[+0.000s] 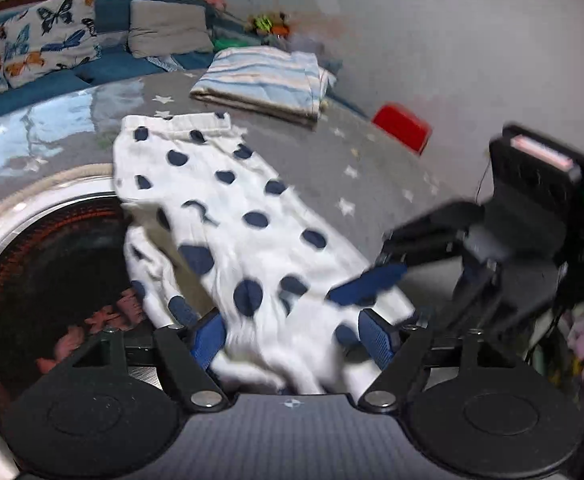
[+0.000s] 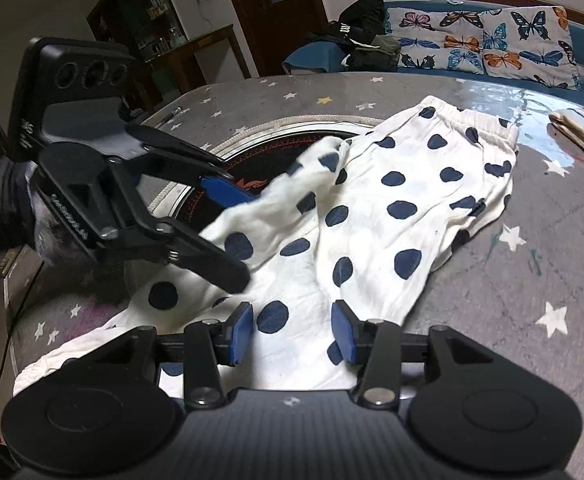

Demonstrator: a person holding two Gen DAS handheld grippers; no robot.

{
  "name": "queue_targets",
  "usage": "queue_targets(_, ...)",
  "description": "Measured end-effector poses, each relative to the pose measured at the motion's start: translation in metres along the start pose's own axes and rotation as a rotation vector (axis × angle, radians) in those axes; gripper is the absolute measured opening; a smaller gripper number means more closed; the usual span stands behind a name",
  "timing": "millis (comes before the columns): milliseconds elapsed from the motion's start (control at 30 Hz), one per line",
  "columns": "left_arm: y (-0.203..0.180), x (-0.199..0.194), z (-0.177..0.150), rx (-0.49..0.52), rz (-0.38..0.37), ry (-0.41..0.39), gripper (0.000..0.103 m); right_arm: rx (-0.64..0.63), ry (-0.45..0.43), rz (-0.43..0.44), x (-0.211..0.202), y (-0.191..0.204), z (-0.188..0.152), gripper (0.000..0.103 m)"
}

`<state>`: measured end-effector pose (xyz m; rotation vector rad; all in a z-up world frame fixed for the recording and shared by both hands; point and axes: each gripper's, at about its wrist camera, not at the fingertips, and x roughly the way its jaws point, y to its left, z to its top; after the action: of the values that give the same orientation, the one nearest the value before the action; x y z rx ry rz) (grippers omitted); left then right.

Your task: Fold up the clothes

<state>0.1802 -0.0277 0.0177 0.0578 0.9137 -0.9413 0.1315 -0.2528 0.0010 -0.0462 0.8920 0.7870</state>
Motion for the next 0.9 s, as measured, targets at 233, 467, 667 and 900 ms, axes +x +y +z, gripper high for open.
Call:
queue_targets(233, 0.013, -0.031, -0.011, 0.076, 0.088, 0.059, 0.073, -0.034, 0.006, -0.024, 0.004, 0.009, 0.001, 0.055)
queue_targets(467, 0.041, -0.069, -0.006, -0.054, 0.165, -0.144, 0.069, -0.029, 0.002, -0.028, 0.006, 0.009, 0.002, 0.056)
queue_targets(667, 0.025, -0.05, -0.008, 0.045, 0.316, -0.17, 0.066, -0.022, -0.005, -0.028, 0.006, 0.009, 0.001, 0.058)
queue_targets(900, -0.009, -0.013, -0.022, 0.241, 0.337, -0.109, 0.064, -0.026, -0.008, -0.022, 0.008, 0.01, 0.002, 0.064)
